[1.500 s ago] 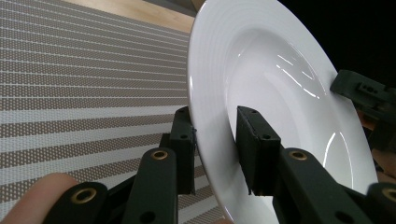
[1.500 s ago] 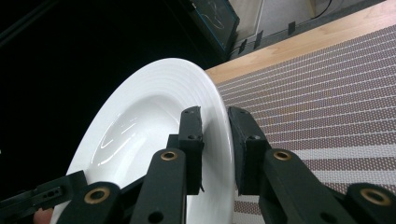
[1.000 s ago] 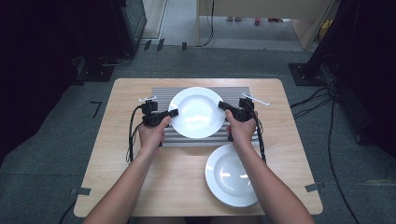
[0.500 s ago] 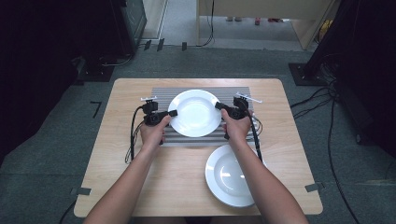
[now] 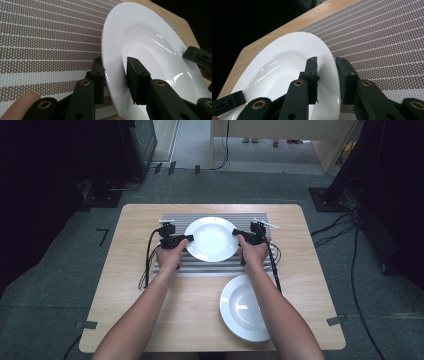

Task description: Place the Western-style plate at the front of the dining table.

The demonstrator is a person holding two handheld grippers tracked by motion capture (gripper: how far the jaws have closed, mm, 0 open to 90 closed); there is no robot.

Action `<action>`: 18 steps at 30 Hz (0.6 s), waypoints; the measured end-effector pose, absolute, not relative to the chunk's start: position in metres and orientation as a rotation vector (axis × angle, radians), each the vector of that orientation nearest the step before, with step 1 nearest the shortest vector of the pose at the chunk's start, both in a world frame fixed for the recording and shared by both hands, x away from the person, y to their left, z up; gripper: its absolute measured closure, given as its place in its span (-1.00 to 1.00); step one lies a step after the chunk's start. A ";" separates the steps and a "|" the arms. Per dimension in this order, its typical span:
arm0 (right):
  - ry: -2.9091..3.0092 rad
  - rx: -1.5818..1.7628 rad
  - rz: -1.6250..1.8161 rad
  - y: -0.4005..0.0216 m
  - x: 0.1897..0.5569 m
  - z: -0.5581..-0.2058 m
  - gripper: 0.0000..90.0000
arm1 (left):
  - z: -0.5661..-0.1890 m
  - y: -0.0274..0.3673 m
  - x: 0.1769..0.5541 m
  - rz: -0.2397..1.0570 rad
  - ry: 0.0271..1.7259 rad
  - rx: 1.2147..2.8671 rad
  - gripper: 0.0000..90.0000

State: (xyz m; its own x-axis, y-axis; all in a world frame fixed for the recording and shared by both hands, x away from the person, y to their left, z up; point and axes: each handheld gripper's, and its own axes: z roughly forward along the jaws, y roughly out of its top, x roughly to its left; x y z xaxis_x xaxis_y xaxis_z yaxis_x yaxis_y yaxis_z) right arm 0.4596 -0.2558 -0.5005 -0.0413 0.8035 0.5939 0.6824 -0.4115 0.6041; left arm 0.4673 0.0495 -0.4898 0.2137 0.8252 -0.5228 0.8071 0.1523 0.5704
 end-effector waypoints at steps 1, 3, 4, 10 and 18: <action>1.629 2.086 1.441 -0.256 0.461 -0.502 0.63 | -0.491 0.049 0.468 0.028 1.569 1.632 0.54; 1.629 2.088 1.434 -0.256 0.462 -0.504 0.63 | -0.493 0.048 0.471 0.030 1.571 1.633 0.54; 1.627 2.082 1.432 -0.256 0.463 -0.504 0.63 | -0.493 0.047 0.471 0.030 1.576 1.633 0.54; 1.638 2.052 1.411 -0.255 0.466 -0.508 0.61 | -0.501 0.046 0.475 0.027 1.593 1.634 0.54; 1.674 1.998 1.396 -0.254 0.467 -0.511 0.58 | -0.502 0.041 0.471 0.138 1.531 1.707 0.40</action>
State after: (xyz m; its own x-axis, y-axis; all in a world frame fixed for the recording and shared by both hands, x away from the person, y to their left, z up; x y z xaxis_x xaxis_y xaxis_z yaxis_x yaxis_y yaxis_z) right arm 0.4667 -0.2544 -0.5106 -0.0777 0.8452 0.5288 0.6717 -0.3476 0.6542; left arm 0.4706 0.0413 -0.5018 0.2549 0.8693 -0.4235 0.7793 0.0747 0.6222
